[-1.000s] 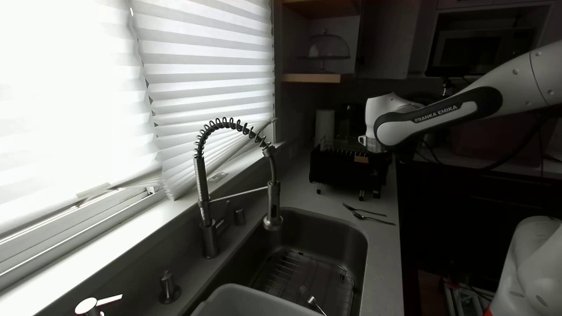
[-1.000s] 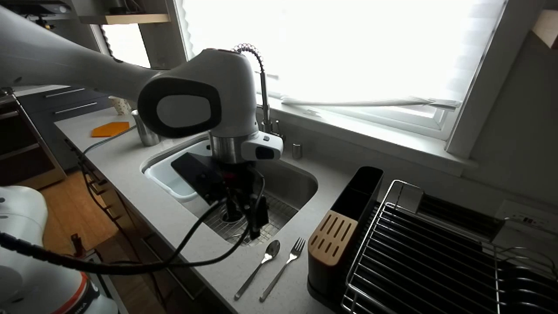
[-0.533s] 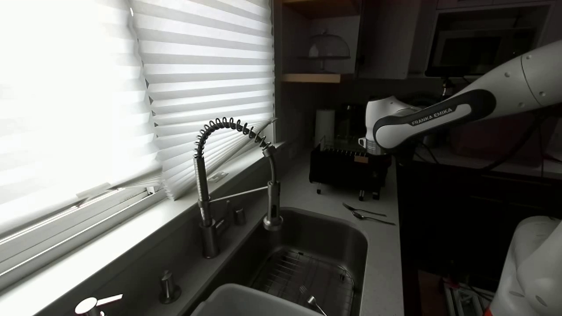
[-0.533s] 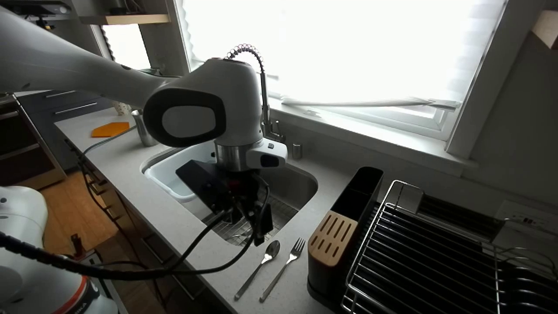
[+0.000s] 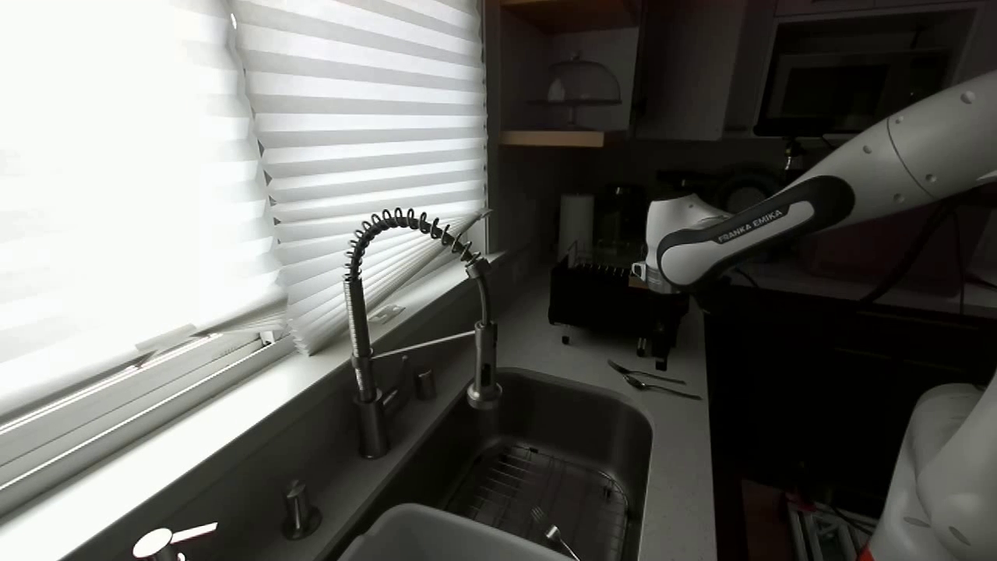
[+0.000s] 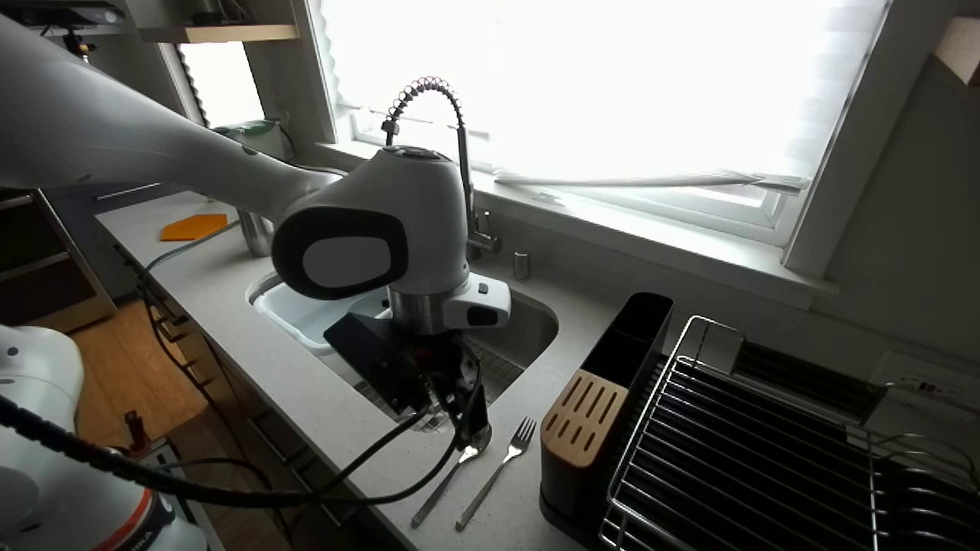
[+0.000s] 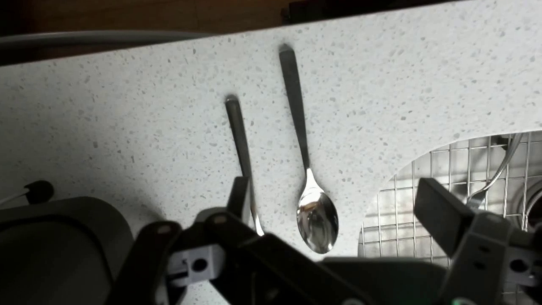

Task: Put the silver spoon in the drying rack

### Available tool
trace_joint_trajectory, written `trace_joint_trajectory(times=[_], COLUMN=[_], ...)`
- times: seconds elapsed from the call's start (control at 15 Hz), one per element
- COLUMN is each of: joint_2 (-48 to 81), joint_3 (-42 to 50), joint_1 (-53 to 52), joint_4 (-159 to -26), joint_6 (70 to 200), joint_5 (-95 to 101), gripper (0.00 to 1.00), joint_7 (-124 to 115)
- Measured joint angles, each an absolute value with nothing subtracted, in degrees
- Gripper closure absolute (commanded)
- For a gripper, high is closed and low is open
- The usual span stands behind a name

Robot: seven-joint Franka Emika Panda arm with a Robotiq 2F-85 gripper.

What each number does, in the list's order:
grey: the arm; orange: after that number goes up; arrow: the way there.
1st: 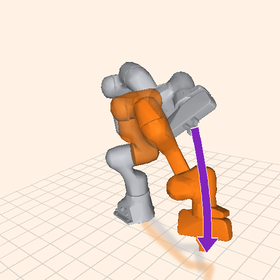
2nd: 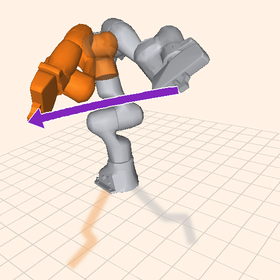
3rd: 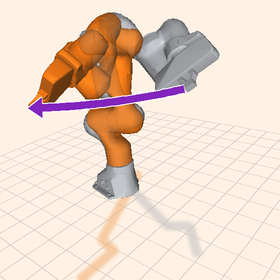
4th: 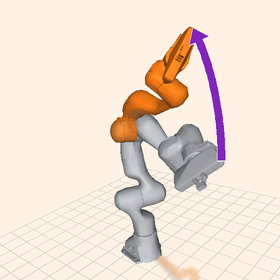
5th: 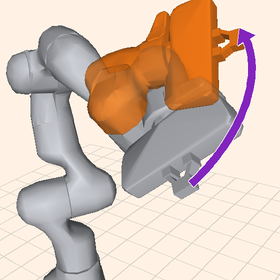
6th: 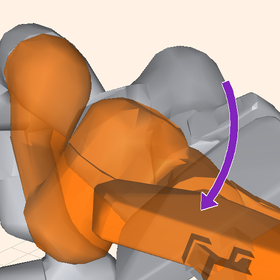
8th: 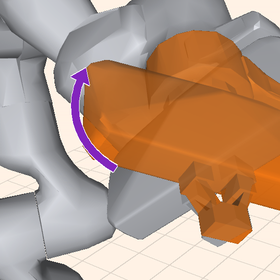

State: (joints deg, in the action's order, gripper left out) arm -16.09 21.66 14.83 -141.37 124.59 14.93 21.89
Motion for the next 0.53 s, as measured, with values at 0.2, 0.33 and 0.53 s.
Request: trace_joint_trajectory(times=[0.2,0.33,0.53], joint_2=[-14.7,-13.7,-12.2], joint_3=[22.8,23.4,24.0], joint_1=[14.9,14.9,14.9], joint_4=[-142.8,-143.2,-143.2], joint_6=[128.0,129.0,129.5], joint_5=[11.4,8.8,6.6], gripper=[0.00,0.00,0.02], joint_7=[24.4,26.9,30.8])
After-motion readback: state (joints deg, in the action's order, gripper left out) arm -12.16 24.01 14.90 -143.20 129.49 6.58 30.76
